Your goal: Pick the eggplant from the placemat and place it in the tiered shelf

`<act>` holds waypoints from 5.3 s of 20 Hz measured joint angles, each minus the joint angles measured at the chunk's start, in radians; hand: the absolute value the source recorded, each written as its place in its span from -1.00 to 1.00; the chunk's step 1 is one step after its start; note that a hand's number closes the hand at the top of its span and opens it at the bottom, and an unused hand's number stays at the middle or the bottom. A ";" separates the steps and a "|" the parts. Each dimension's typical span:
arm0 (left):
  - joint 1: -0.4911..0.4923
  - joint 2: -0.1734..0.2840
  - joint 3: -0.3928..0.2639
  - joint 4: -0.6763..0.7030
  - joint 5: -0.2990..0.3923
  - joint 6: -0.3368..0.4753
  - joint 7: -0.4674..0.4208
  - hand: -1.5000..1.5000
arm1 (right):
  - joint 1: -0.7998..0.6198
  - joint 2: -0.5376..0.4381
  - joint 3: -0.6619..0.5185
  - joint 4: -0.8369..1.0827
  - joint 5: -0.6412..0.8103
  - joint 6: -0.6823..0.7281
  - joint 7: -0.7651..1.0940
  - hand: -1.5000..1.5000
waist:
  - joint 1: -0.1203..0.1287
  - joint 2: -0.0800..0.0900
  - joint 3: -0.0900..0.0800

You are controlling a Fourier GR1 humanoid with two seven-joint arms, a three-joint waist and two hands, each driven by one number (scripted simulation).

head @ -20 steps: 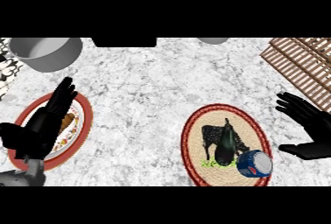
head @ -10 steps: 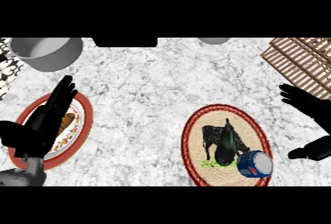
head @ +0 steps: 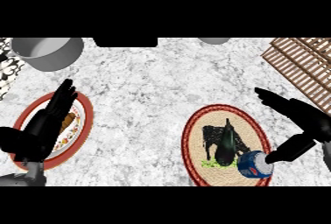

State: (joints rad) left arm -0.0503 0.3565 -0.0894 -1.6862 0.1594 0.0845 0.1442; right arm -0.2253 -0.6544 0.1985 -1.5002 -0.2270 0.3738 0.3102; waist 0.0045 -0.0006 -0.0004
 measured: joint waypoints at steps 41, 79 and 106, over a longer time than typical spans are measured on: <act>-0.014 -0.108 0.146 -0.009 -0.096 -0.150 0.043 0.00 | -0.096 0.279 0.034 0.181 0.557 0.312 0.202 -1.00 | -0.002 0.000 0.000; -0.021 -0.159 0.159 -0.019 -0.138 -0.173 0.054 0.00 | -0.009 0.338 0.031 0.311 0.920 -0.096 -0.211 1.00 | 0.005 -0.025 -0.026; -0.081 -0.182 0.103 -0.004 -0.155 -0.192 0.056 0.00 | -0.825 0.365 -0.337 0.646 1.743 -0.685 0.874 1.00 | 0.097 0.025 -0.004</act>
State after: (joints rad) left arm -0.1316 0.1750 0.0137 -1.6902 0.0042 -0.1075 0.2003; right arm -1.0498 -0.2894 -0.1387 -0.8541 1.5155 -0.3115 1.1844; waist 0.1012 0.0246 -0.0042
